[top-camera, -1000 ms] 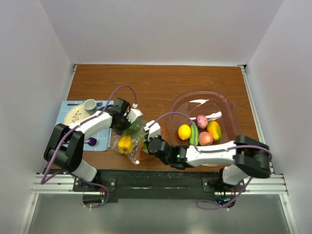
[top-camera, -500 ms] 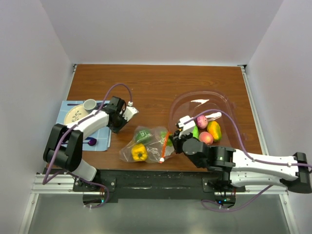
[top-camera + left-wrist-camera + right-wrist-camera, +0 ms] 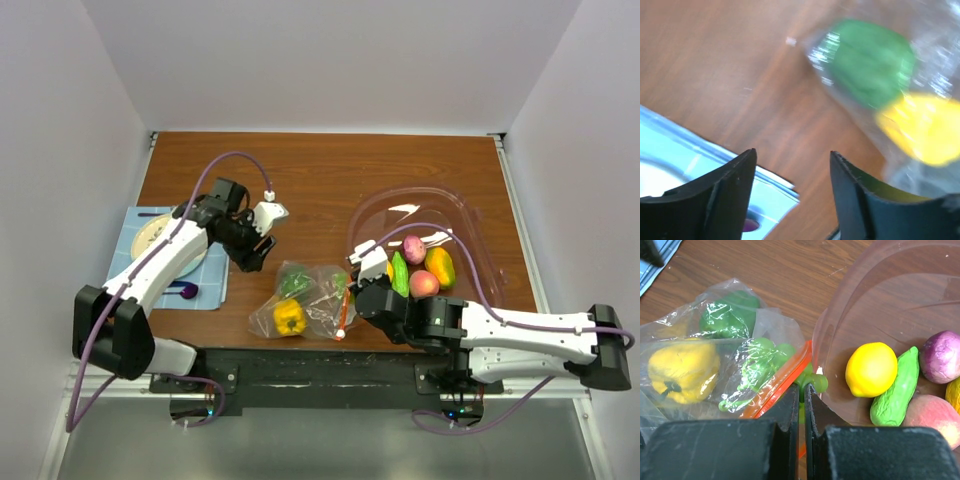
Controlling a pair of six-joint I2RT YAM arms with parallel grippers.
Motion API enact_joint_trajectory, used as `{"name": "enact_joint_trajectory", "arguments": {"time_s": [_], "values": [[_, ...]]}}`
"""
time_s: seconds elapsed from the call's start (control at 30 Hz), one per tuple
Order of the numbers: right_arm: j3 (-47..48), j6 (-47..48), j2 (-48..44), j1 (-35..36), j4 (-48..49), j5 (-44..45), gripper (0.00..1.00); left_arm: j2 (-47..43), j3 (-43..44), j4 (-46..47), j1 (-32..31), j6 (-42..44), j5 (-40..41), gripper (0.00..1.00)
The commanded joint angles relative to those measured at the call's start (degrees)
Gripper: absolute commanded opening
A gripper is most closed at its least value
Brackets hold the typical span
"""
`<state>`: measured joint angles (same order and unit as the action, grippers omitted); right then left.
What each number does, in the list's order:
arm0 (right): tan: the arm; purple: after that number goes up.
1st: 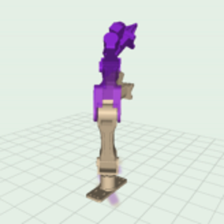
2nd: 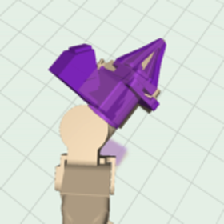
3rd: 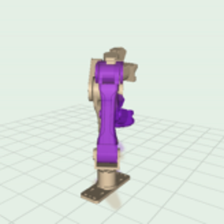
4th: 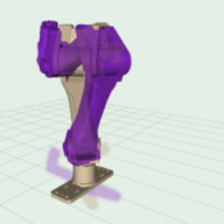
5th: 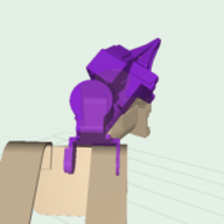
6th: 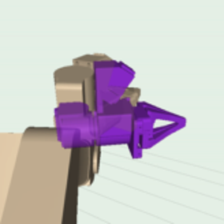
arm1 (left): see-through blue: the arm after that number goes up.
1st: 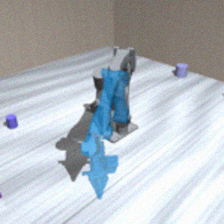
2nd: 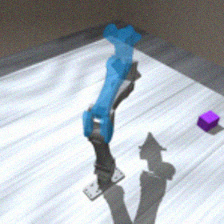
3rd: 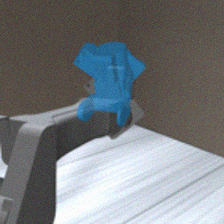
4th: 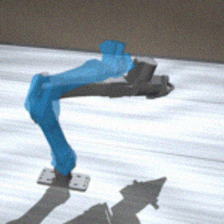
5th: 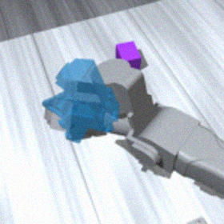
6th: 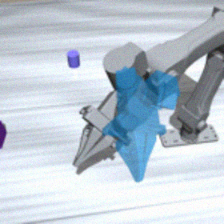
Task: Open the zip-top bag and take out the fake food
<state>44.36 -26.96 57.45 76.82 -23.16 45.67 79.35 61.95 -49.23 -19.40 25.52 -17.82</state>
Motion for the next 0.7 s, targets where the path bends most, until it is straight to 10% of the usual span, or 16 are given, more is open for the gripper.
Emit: {"name": "enact_joint_trajectory", "arguments": {"time_s": [0.0, 0.67], "values": [[2.75, 0.77, 0.29, 0.0, 2.06, 2.93, 0.0, 0.27, -3.23, -11.06, 0.41, 7.95, -7.05, 0.69], [2.93, 0.77, 3.28, 0.0, 3.64, 1.79, 0.0, 1.33, -1.3, -24.25, 0.33, 23.96, -24.89, 1.0]]}}
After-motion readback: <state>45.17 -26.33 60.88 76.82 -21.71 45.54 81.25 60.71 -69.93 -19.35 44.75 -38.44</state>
